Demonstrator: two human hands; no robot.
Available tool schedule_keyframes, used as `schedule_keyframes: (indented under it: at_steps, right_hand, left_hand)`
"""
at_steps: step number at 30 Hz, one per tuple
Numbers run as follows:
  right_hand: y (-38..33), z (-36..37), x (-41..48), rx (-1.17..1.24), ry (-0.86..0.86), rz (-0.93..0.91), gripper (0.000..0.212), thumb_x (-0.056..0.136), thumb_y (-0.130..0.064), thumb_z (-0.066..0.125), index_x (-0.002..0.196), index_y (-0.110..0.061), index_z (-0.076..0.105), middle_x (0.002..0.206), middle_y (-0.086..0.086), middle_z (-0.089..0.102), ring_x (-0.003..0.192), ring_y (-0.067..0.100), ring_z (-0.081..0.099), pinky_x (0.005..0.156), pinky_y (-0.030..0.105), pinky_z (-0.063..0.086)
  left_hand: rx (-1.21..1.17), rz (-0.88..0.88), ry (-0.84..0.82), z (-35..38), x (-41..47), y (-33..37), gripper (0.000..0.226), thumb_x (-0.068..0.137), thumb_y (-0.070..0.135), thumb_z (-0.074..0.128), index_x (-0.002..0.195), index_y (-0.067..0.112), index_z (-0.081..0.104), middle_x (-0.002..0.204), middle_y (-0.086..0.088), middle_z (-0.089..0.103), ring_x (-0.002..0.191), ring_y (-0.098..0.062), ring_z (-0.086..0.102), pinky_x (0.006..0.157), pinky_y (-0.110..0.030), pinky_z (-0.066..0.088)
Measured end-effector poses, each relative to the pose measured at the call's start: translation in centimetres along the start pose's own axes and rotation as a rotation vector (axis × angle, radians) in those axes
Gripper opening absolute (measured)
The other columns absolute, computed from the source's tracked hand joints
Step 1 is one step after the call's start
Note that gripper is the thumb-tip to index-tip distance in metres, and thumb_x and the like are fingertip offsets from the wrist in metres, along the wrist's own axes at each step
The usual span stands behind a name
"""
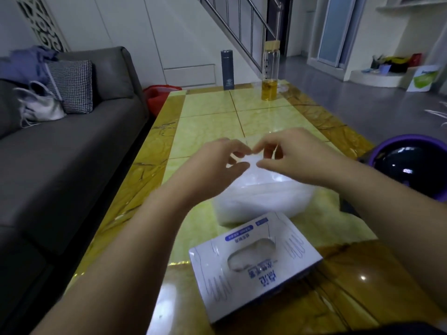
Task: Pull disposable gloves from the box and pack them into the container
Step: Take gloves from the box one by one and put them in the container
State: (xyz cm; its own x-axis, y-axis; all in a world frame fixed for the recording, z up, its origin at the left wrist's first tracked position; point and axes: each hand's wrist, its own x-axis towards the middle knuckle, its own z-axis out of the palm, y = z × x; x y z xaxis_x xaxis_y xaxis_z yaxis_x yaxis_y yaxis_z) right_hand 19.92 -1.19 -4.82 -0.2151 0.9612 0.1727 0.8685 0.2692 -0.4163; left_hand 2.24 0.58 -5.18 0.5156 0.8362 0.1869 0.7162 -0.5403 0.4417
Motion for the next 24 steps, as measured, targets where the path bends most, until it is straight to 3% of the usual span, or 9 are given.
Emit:
schedule_keyframes:
  at_steps: [2, 4, 7, 10, 15, 17, 19, 21, 24]
  right_hand:
    - [-1.0, 1.0, -2.7, 0.061, -0.139, -0.034, 0.018, 0.088, -0.027, 0.065, 0.105, -0.029, 0.069, 0.083, -0.021, 0.059, 0.074, -0.004, 0.056, 0.06, 0.009, 0.039]
    - [-1.4, 3.2, -4.6, 0.004, -0.32, -0.053, 0.016, 0.089, -0.025, 0.064, 0.103, -0.028, 0.072, 0.085, -0.021, 0.062, 0.069, -0.009, 0.054, 0.057, 0.004, 0.038]
    - [-1.0, 6.9, -5.6, -0.147, -0.468, -0.053, 0.022, 0.089, -0.023, 0.062, 0.108, -0.027, 0.072, 0.098, -0.01, 0.071, 0.071, -0.001, 0.051, 0.056, 0.006, 0.034]
    - [-0.5, 8.9, -5.7, -0.24, -0.449, -0.054, 0.023, 0.088, -0.024, 0.062, 0.108, -0.03, 0.072, 0.098, -0.006, 0.071, 0.078, 0.006, 0.05, 0.064, 0.019, 0.033]
    - [-0.1, 9.9, -5.2, -0.267, -0.407, -0.076, 0.016, 0.083, -0.03, 0.069, 0.099, -0.031, 0.074, 0.063, -0.016, 0.048, 0.074, 0.01, 0.048, 0.06, 0.02, 0.034]
    - [0.0, 10.2, -5.2, -0.29, -0.39, -0.109, 0.014, 0.083, -0.03, 0.068, 0.095, -0.031, 0.074, 0.063, -0.014, 0.05, 0.074, 0.013, 0.049, 0.064, 0.023, 0.036]
    - [-0.1, 10.4, -5.3, -0.33, -0.372, -0.154, 0.014, 0.083, -0.028, 0.066, 0.094, -0.03, 0.074, 0.073, -0.007, 0.062, 0.073, 0.016, 0.048, 0.065, 0.026, 0.041]
    - [0.0, 10.6, -5.2, -0.375, -0.357, -0.185, 0.016, 0.084, -0.025, 0.062, 0.095, -0.025, 0.073, 0.086, 0.001, 0.068, 0.072, 0.019, 0.046, 0.064, 0.028, 0.039]
    - [0.2, 10.8, -5.4, -0.38, -0.328, -0.208, 0.016, 0.085, -0.023, 0.059, 0.093, -0.024, 0.072, 0.089, 0.001, 0.067, 0.076, 0.021, 0.048, 0.062, 0.028, 0.032]
  left_hand:
    - [-0.129, 0.0, 0.083, 0.1, -3.3, 0.4, 0.009, 0.091, 0.028, 0.059, 0.098, 0.033, 0.062, 0.094, 0.021, 0.061, 0.084, 0.006, 0.058, 0.073, -0.009, 0.048]
    - [-0.165, -0.071, -0.014, 1.4, -5.7, 0.2, 0.007, 0.09, 0.028, 0.061, 0.085, 0.032, 0.063, 0.084, 0.019, 0.062, 0.078, 0.005, 0.059, 0.066, -0.011, 0.048]
    - [0.029, -0.129, -0.254, 4.4, -7.3, -1.1, 0.008, 0.089, 0.03, 0.063, 0.093, 0.028, 0.07, 0.102, 0.009, 0.059, 0.093, -0.007, 0.057, 0.079, -0.019, 0.046]
    - [0.11, -0.166, -0.346, 6.5, -8.3, -2.0, 0.019, 0.085, 0.041, 0.065, 0.099, 0.031, 0.072, 0.125, 0.007, 0.042, 0.116, -0.014, 0.042, 0.098, -0.032, 0.04]
    - [0.274, -0.132, -0.365, 7.5, -8.2, -2.1, 0.015, 0.083, 0.043, 0.065, 0.096, 0.041, 0.072, 0.151, 0.009, 0.018, 0.137, -0.022, 0.021, 0.106, -0.042, 0.034]
    - [0.272, -0.145, -0.378, 7.9, -7.8, -2.1, 0.012, 0.082, 0.043, 0.065, 0.091, 0.039, 0.072, 0.15, 0.008, 0.021, 0.135, -0.022, 0.025, 0.101, -0.043, 0.039]
    - [0.329, -0.13, -0.367, 8.7, -7.4, -1.9, 0.01, 0.083, 0.043, 0.063, 0.08, 0.034, 0.067, 0.139, 0.007, 0.033, 0.125, -0.023, 0.036, 0.084, -0.037, 0.043]
    - [0.38, -0.104, -0.344, 9.5, -7.0, -1.9, 0.016, 0.085, 0.042, 0.061, 0.075, 0.03, 0.058, 0.124, 0.005, 0.04, 0.112, -0.023, 0.045, 0.069, -0.033, 0.037]
    - [0.343, -0.099, -0.324, 10.0, -6.7, -2.3, 0.019, 0.083, 0.042, 0.062, 0.09, 0.025, 0.063, 0.117, 0.004, 0.043, 0.102, -0.023, 0.053, 0.069, -0.033, 0.042]
